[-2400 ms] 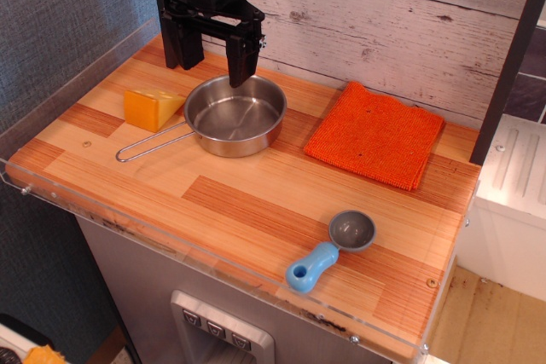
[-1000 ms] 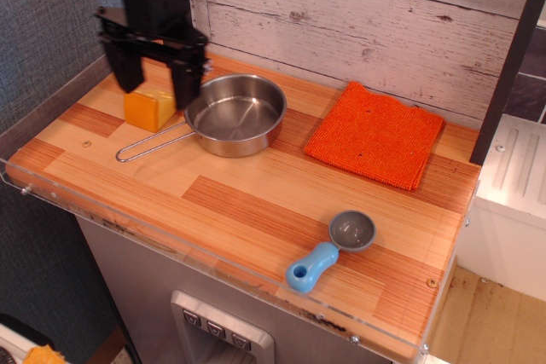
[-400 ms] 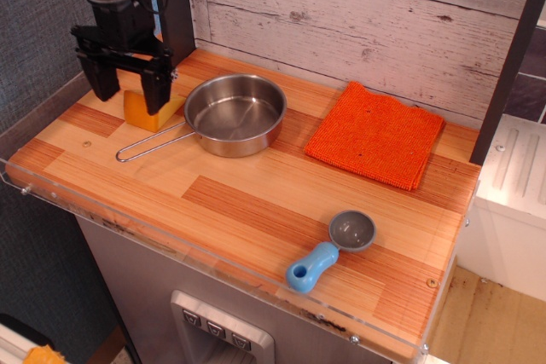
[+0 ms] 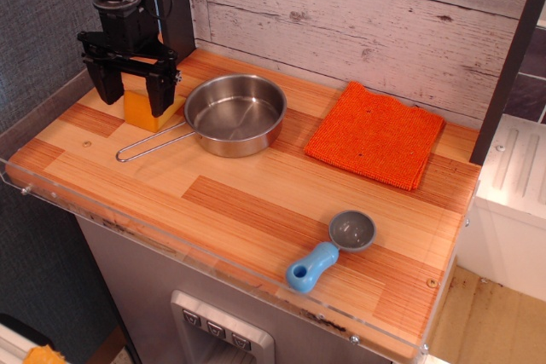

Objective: Put the cheese on the cloth.

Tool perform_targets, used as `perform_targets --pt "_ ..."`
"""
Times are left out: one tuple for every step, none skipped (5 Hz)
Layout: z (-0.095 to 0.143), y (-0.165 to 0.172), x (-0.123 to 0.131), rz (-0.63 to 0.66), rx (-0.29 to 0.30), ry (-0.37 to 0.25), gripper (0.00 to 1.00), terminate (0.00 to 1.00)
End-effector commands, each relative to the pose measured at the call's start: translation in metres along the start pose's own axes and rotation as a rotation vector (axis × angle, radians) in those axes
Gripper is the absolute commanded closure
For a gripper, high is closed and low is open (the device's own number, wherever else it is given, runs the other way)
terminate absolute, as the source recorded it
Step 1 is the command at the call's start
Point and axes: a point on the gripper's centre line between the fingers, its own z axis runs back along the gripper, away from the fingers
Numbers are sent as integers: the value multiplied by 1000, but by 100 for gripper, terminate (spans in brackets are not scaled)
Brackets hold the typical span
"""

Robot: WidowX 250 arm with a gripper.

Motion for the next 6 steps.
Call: perform_targets --pt "11 7 8 4 11 -27 100 0" --pt "35 7 2 11 24 -65 100 0" --pt "86 -9 -10 38 59 -169 100 0" --pt "129 -54 -13 21 6 -285 100 0" --pt "131 -102 12 -112 -98 -285 100 0" --pt "114 -156 35 -171 -127 -225 100 0"
